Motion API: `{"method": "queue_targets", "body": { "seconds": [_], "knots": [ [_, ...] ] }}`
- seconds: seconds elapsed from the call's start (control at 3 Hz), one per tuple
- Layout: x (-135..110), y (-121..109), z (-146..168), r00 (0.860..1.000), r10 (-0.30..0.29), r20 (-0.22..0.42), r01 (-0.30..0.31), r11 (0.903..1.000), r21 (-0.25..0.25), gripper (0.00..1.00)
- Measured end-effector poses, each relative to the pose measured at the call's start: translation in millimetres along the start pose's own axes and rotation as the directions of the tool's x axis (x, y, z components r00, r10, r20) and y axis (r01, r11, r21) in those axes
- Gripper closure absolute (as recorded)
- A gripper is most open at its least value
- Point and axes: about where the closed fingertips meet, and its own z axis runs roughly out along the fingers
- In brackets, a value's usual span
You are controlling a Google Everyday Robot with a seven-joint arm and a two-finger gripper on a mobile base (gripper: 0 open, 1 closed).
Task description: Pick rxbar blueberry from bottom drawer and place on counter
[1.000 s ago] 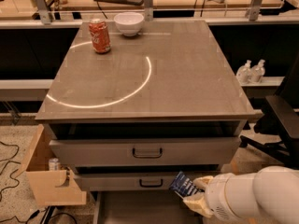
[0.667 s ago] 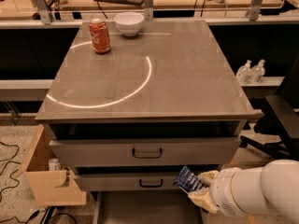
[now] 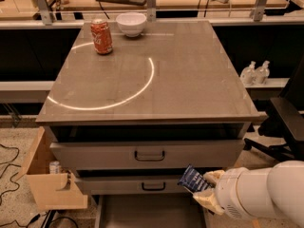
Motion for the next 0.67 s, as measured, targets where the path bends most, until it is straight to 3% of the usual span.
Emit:
{"method": "queue_targets", "body": {
  "seconds": [0.67],
  "knots": [
    [-42, -22, -49, 0.998, -0.045, -0.035, 0.047, 0.9975, 0.053, 1.0]
  ]
}}
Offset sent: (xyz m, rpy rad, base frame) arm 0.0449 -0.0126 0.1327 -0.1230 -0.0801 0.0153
